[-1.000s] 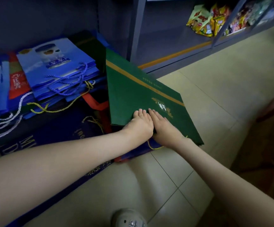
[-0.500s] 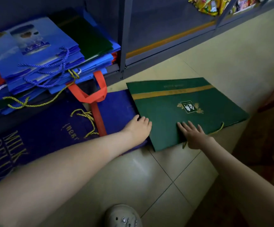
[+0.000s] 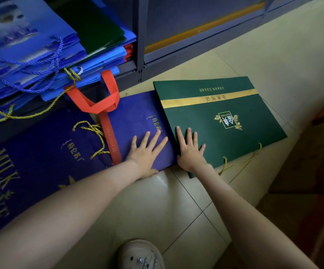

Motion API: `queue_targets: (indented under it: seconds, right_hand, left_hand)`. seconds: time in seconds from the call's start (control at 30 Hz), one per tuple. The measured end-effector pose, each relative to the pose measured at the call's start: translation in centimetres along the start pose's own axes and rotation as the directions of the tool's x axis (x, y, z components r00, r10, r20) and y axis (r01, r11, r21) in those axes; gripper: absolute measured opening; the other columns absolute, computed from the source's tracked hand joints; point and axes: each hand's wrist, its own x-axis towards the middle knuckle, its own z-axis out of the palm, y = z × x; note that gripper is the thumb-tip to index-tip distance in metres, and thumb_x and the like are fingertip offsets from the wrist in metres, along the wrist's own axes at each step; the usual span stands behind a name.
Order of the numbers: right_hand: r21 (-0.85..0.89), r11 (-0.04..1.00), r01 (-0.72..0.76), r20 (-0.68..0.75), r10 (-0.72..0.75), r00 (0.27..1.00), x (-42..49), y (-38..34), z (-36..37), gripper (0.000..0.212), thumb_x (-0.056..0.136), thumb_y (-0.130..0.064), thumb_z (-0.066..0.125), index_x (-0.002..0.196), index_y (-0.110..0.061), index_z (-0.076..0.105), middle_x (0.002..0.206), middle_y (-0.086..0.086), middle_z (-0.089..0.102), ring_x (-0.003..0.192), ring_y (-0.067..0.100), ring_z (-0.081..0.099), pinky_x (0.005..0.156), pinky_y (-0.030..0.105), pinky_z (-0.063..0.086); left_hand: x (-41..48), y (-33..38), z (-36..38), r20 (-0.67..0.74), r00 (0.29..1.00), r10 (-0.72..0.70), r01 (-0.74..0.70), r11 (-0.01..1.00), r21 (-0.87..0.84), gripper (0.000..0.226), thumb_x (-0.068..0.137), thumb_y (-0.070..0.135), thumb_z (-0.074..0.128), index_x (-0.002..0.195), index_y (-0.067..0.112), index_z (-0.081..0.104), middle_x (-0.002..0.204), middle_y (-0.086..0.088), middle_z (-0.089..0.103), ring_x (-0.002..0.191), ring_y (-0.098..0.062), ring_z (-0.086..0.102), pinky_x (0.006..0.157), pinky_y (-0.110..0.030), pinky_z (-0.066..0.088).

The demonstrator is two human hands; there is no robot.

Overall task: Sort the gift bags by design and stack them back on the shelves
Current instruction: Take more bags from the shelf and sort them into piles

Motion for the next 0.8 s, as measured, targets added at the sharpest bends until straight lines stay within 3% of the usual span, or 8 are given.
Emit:
queue_targets:
  seconds: [0.1,0.23,0.33,0.47,0.53,0.6,0.7,0.8]
  right_hand:
    - [0.0,0.997,-0.079,-0.026,0.079,0.997,-1.3,4.0,-0.4,0.1,0.08,0.012,0.036,0.148,-0.037,-0.019,0.159,0.002,-0.018,0.146,0.03,-0.015,0.111,0.065,0.004]
    - [-0.059,0.955,-0.289,0.016,0.291,0.957,-3.7,11.2,-0.7,0.103,0.082,0.02,0.031,0.146,-0.041,-0.022,0.158,-0.004,-0.02,0.146,0.029,-0.014,0.11,0.066,0.004]
    - [-0.057,0.891,-0.45,0.036,0.453,0.891,-5.5,15.4,-0.2,0.099,0.086,0.016,0.035,0.148,-0.038,-0.021,0.159,-0.001,-0.017,0.146,0.032,-0.009,0.112,0.062,0.008]
    - [-0.078,0.773,-0.63,0.165,0.633,0.756,-6.8,17.5,0.7,0.086,0.091,-0.005,0.049,0.152,-0.019,-0.011,0.159,0.009,-0.014,0.146,0.032,-0.01,0.117,0.055,0.008]
    - [-0.095,0.798,-0.595,0.136,0.603,0.786,-6.3,16.8,0.7,0.085,0.09,-0.018,0.055,0.153,-0.013,-0.002,0.159,0.011,-0.014,0.146,0.03,-0.012,0.118,0.052,0.006]
    - [-0.036,0.878,-0.476,-0.045,0.475,0.879,-4.7,15.1,0.3,0.088,0.087,-0.027,0.059,0.153,-0.013,0.002,0.16,0.011,-0.009,0.147,0.028,-0.01,0.118,0.05,0.007]
    - [-0.077,0.966,-0.248,-0.213,0.227,0.95,-1.7,11.1,-0.6,0.1,0.084,-0.035,0.064,0.152,-0.026,-0.007,0.16,0.005,-0.011,0.147,0.028,-0.01,0.114,0.056,0.009]
    - [-0.22,0.971,-0.092,-0.197,0.049,0.979,1.3,7.7,-1.2,0.1,0.087,-0.021,0.061,0.148,-0.036,-0.017,0.159,0.001,-0.018,0.145,0.033,-0.015,0.109,0.064,0.013]
  left_hand:
    - [0.4,-0.3,0.4,0.065,0.998,-0.003,0.004,1.0,-0.012,0.114,0.081,0.065,0.056,0.142,0.028,-0.032,0.151,-0.005,-0.036,0.143,-0.035,-0.018,0.112,-0.061,0.004]
    - [1.8,0.4,0.7,0.162,0.986,-0.044,0.039,0.999,0.037,0.105,0.084,0.062,0.054,0.147,0.029,-0.023,0.155,-0.01,-0.026,0.143,-0.042,-0.013,0.113,-0.059,0.006]
    - [3.0,1.0,0.8,0.189,0.979,-0.074,0.061,0.995,0.076,0.099,0.086,0.061,0.05,0.15,0.028,-0.018,0.157,-0.013,-0.02,0.142,-0.046,-0.008,0.113,-0.057,0.01]
    - [4.0,1.1,1.1,0.203,0.973,-0.111,0.092,0.991,0.102,0.095,0.087,0.063,0.045,0.15,0.026,-0.016,0.156,-0.015,-0.019,0.14,-0.05,-0.003,0.113,-0.057,0.012]
    - [4.2,1.3,1.2,0.201,0.972,-0.123,0.103,0.989,0.106,0.094,0.087,0.066,0.042,0.15,0.025,-0.014,0.156,-0.017,-0.019,0.14,-0.051,-0.002,0.113,-0.057,0.012]
    - [4.2,1.9,1.1,0.186,0.973,-0.134,0.111,0.985,0.13,0.101,0.082,0.073,0.04,0.151,0.023,-0.014,0.156,-0.019,-0.018,0.14,-0.052,-0.002,0.112,-0.058,0.01]
    - [4.1,2.7,1.7,0.124,0.985,-0.119,0.095,0.979,0.182,0.114,0.076,0.079,0.044,0.15,0.014,-0.014,0.155,-0.022,-0.018,0.141,-0.05,-0.005,0.11,-0.061,0.01]
    - [4.0,2.8,2.8,0.019,0.998,-0.063,0.058,0.977,0.207,0.107,0.083,0.066,0.048,0.15,0.008,-0.011,0.155,-0.017,-0.021,0.143,-0.043,-0.009,0.111,-0.061,0.012]
